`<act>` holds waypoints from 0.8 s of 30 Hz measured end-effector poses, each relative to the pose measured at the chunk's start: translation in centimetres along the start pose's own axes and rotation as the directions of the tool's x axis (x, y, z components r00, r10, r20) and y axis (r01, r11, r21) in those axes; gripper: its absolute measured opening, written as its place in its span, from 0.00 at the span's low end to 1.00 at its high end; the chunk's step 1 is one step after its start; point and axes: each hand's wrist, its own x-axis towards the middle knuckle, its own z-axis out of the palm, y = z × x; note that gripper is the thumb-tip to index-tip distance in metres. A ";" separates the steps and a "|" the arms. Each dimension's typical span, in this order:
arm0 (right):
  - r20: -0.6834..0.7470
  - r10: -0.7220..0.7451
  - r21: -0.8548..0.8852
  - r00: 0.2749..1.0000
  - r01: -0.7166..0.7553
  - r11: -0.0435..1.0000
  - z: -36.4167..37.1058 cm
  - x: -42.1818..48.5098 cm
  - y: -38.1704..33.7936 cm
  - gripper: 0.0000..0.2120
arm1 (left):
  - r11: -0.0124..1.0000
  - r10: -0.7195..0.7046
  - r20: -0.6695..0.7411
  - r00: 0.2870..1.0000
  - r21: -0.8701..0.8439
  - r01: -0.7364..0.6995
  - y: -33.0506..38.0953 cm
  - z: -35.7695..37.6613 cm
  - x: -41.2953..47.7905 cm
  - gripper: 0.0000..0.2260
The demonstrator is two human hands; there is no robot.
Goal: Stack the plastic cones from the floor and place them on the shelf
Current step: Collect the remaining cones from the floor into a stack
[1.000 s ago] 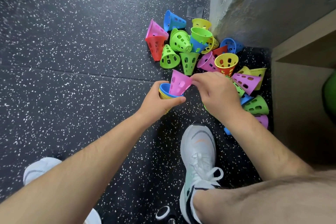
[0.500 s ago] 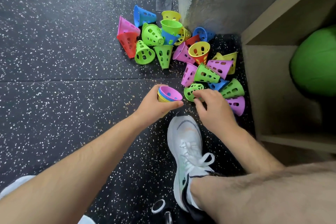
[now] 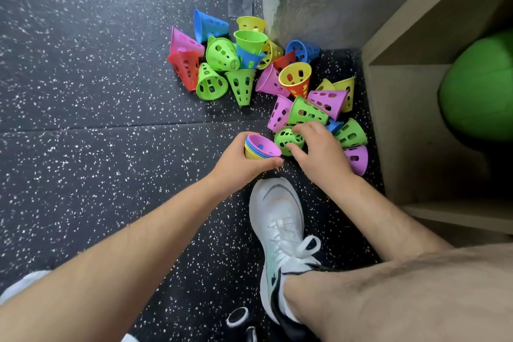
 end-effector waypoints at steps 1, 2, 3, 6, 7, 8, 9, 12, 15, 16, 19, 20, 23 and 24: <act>-0.015 0.024 0.034 1.000 -0.023 0.999 0.2 -0.1 -0.1 0.12 | 1.000 -0.002 -0.008 1.000 -0.003 0.002 -0.1 -0.1 0.0 0.27; -0.016 0.058 0.060 0.998 -0.057 0.997 0.4 -0.3 -0.2 0.11 | 1.000 -0.006 -0.012 1.000 -0.005 0.006 -0.2 -0.2 0.0 0.27; -0.012 0.086 0.077 0.996 -0.085 0.993 0.6 -0.5 -0.3 0.12 | 1.000 -0.011 -0.013 1.000 -0.007 0.010 -0.3 -0.3 -0.1 0.27; 0.040 0.125 0.095 0.991 -0.129 0.987 1.4 -1.3 -0.8 0.14 | 1.000 -0.012 -0.012 1.000 -0.007 0.012 -0.5 -0.5 -0.5 0.26; 0.073 0.131 0.088 0.989 -0.137 0.987 1.5 -1.5 -0.9 0.16 | 1.000 -0.009 -0.017 1.000 -0.006 0.008 -0.6 -0.5 -0.7 0.26; 0.114 0.134 0.080 0.984 -0.143 0.986 1.5 -1.6 -1.1 0.20 | 1.000 -0.006 -0.021 1.000 -0.003 0.006 -0.7 -0.5 -0.8 0.26; 0.161 0.133 0.073 0.978 -0.146 0.987 1.5 -1.6 -1.2 0.24 | 1.000 -0.004 -0.024 1.000 -0.001 0.004 -0.8 -0.5 -1.0 0.26; 0.276 0.142 0.050 0.951 -0.162 0.986 1.4 -1.4 -1.4 0.30 | 1.000 -0.003 -0.025 1.000 0.004 0.003 -1.0 -0.6 -1.2 0.26; 0.340 0.164 0.039 0.926 -0.189 0.981 1.2 -1.3 -1.3 0.29 | 1.000 -0.001 -0.017 1.000 0.000 0.001 -0.9 -0.7 -1.5 0.26; 0.342 0.169 0.046 0.924 -0.196 0.980 1.0 -1.3 -1.3 0.28 | 1.000 0.002 -0.019 1.000 -0.005 -0.002 -0.8 -0.8 -1.6 0.26; 0.258 0.151 0.145 0.954 -0.193 0.970 -0.1 -0.9 -1.6 0.27 | 1.000 0.009 -0.034 0.999 -0.010 -0.009 -0.8 -1.0 -1.9 0.25; 0.207 0.137 0.201 0.969 -0.179 0.963 -0.6 -0.7 -1.7 0.27 | 1.000 0.006 -0.039 0.999 -0.009 -0.007 -0.8 -1.2 -1.9 0.24; 0.085 0.109 0.364 0.990 -0.133 0.922 -2.2 -0.1 -2.6 0.26 | 1.000 -0.007 -0.039 0.999 -0.016 0.006 -0.9 -1.6 -1.9 0.25; 0.062 0.107 0.418 0.992 -0.123 0.900 -2.5 0.1 -3.0 0.24 | 1.000 -0.010 -0.035 0.999 -0.024 0.009 -0.9 -1.7 -1.9 0.26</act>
